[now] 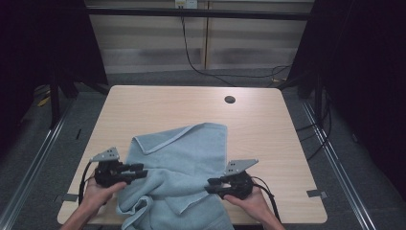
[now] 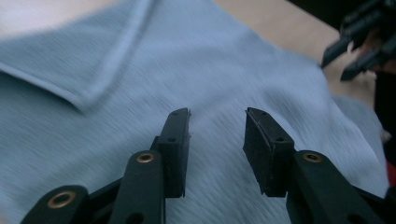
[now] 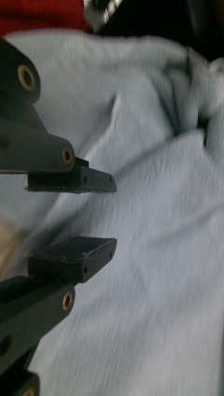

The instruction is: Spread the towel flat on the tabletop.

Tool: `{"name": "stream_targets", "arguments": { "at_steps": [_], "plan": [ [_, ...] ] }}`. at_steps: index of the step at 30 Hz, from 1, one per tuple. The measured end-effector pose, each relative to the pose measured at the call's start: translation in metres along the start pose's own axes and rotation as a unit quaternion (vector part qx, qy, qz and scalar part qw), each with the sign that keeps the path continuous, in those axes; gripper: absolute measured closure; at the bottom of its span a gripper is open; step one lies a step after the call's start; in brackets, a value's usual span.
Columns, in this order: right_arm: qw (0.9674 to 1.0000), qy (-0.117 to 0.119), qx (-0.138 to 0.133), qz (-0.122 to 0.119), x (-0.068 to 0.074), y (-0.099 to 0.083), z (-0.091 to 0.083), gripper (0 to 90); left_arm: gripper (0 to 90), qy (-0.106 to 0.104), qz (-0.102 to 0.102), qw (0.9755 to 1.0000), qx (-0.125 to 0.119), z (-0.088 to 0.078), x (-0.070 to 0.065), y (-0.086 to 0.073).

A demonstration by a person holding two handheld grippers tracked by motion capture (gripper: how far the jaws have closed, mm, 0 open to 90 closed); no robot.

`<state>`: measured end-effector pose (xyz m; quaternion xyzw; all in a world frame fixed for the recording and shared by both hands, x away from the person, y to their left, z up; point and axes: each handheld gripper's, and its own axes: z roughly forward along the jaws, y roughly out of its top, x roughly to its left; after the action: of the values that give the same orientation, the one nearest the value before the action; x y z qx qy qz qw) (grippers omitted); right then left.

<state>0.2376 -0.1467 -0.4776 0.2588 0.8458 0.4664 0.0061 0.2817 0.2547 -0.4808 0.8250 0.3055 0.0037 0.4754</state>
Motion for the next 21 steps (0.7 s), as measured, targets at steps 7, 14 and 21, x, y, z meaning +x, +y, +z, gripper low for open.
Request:
{"name": "stream_targets", "arguments": {
  "at_steps": [7, 14, 21],
  "plan": [
    [0.9982, -0.003, 0.054, -0.026, 0.008, -0.002, 0.033, 56.6, 53.3, 0.044, -0.006, 0.9982, 0.04, 0.015, 0.009, -0.015],
    [0.9966, -0.053, 0.056, -0.029, -0.008, 0.003, 0.039, 82.2, 83.9, 0.075, 0.005, 0.9965, 0.038, 0.035, 0.036, 0.006],
    [0.9958, -0.09, 0.011, 0.014, -0.032, 0.011, 0.011, 88.6, 84.5, 0.109, -0.025, 0.9938, -0.003, 0.041, 0.068, 0.025]
  ]
}}
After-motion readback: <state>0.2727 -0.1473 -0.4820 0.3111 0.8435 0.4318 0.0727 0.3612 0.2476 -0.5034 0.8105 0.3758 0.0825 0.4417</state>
